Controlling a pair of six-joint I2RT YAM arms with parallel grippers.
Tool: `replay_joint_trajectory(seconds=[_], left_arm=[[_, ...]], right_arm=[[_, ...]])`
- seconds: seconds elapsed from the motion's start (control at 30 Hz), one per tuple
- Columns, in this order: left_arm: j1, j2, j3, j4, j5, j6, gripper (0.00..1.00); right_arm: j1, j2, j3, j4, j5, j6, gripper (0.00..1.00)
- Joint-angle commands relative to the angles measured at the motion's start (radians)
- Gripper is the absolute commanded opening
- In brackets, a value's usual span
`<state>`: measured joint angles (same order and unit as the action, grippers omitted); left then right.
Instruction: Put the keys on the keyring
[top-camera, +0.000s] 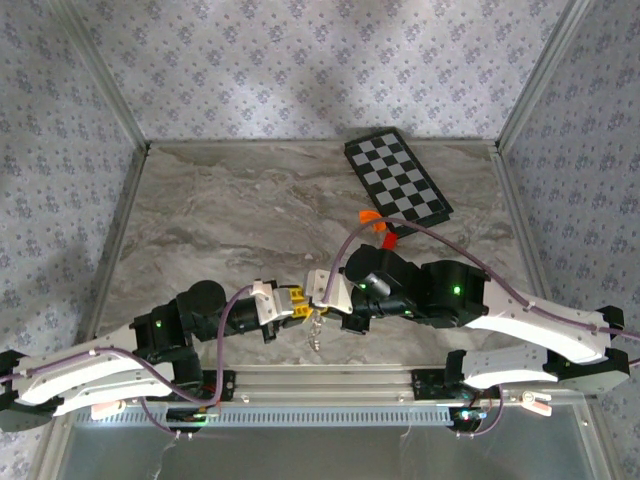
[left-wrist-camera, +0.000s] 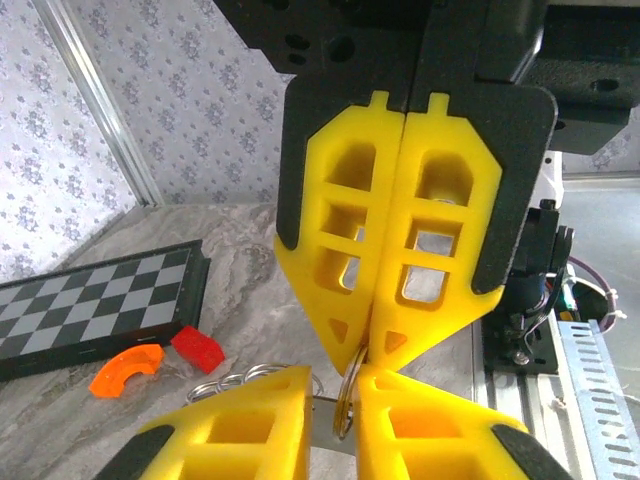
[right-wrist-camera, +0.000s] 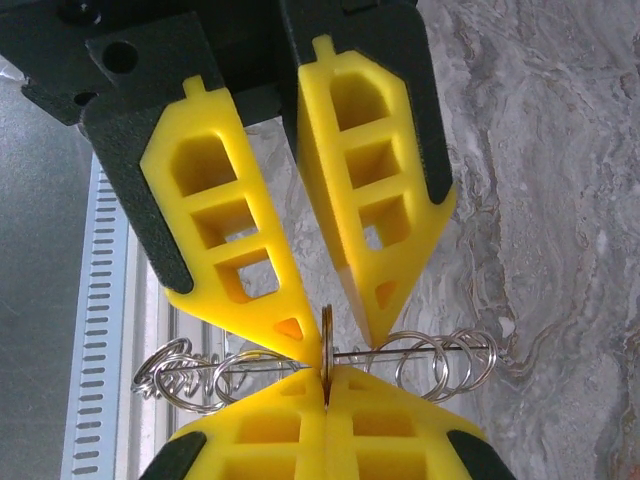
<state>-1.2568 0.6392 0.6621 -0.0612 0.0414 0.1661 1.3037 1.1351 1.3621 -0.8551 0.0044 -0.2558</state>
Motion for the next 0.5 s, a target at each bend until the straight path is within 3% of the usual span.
replay_joint_trajectory(seconds=[0.0,0.23,0.4,0.47], left_arm=[[0.005,-0.016,-0.001,0.026,0.0,0.002,0.14],[0.007,-0.033,-0.007,0.038,0.004,-0.006,0.0],[0.008,-0.057,-0.014,0.066,0.009,-0.021,0.0],[0.009,-0.064,-0.02,0.078,0.025,-0.025,0.0]], right_arm=[[0.001,-0.01,0.014,0.048,-0.037,-0.014,0.0],[0.004,-0.003,0.008,0.055,-0.048,-0.02,0.0],[0.008,-0.013,-0.007,0.072,-0.059,-0.01,0.0],[0.009,-0.02,-0.017,0.084,-0.06,-0.001,0.06]])
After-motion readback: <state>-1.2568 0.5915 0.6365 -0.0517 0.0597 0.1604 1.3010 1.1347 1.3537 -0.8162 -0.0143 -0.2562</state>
